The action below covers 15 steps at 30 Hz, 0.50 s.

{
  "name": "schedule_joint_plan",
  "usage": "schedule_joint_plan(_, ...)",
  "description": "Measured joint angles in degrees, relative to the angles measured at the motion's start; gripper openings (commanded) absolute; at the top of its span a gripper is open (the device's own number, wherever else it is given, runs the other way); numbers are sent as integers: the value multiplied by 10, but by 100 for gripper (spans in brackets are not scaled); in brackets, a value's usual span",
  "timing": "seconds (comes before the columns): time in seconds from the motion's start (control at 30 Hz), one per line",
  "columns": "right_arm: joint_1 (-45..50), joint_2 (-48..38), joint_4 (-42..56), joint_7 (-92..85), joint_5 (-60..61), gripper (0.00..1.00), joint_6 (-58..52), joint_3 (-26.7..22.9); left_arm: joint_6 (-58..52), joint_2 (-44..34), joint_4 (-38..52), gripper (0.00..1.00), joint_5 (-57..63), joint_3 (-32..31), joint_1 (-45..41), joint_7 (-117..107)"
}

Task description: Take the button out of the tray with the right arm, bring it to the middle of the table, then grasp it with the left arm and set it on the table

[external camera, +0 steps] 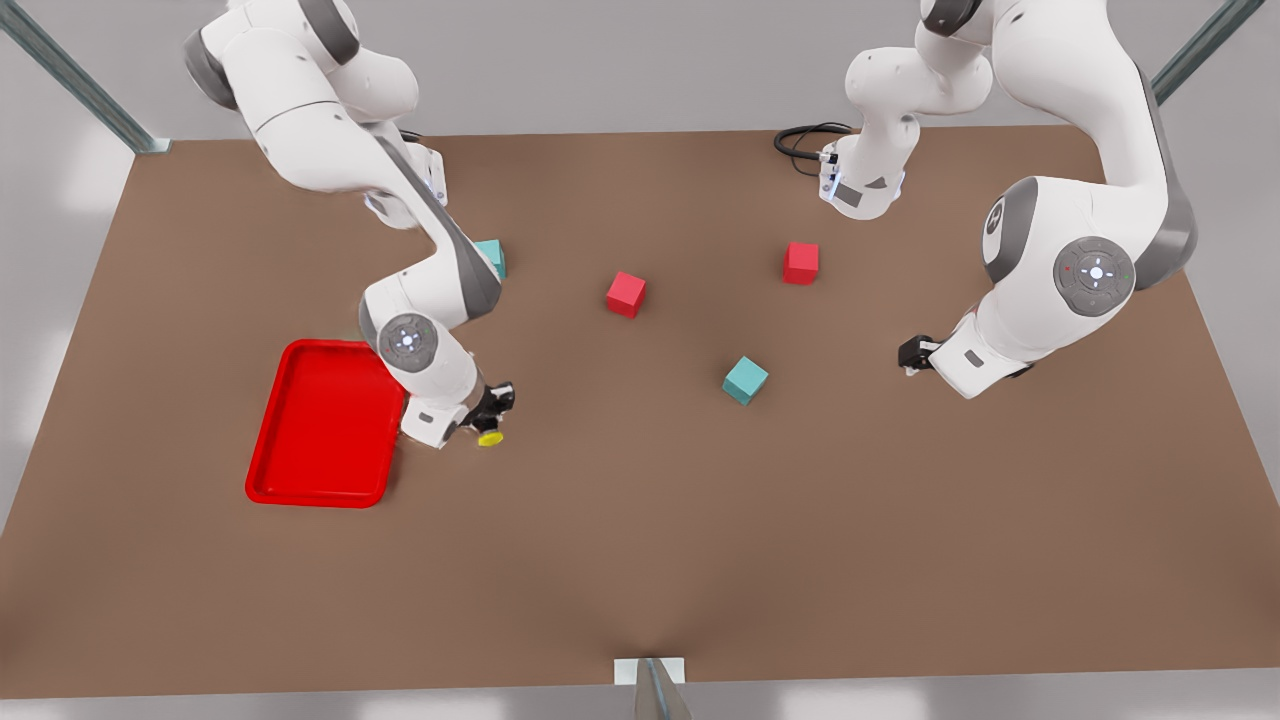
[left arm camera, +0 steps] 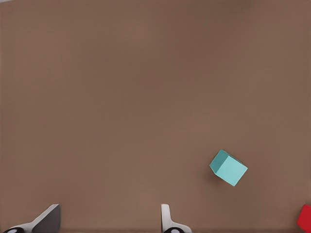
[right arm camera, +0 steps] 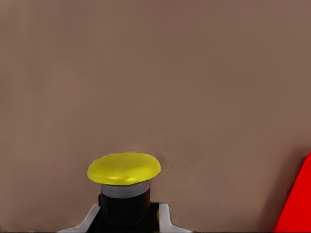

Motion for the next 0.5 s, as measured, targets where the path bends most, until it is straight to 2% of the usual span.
schedule_joint_plan(0.23, 159, 174, 231, 123, 69, 41, -73, -10, 1, 3, 1, 100, 1, 0, 0, 0)
schedule_joint_plan(0.37, 276, 296, 409, 204, 84, 42, -106, -94, 2, 3, 1, 100, 1, 0, 0, 0)
schedule_joint_plan(0.5, 335, 393, 508, 282, 118, 42, -120, -161, 3, 4, 1, 100, 1, 0, 0, 0)
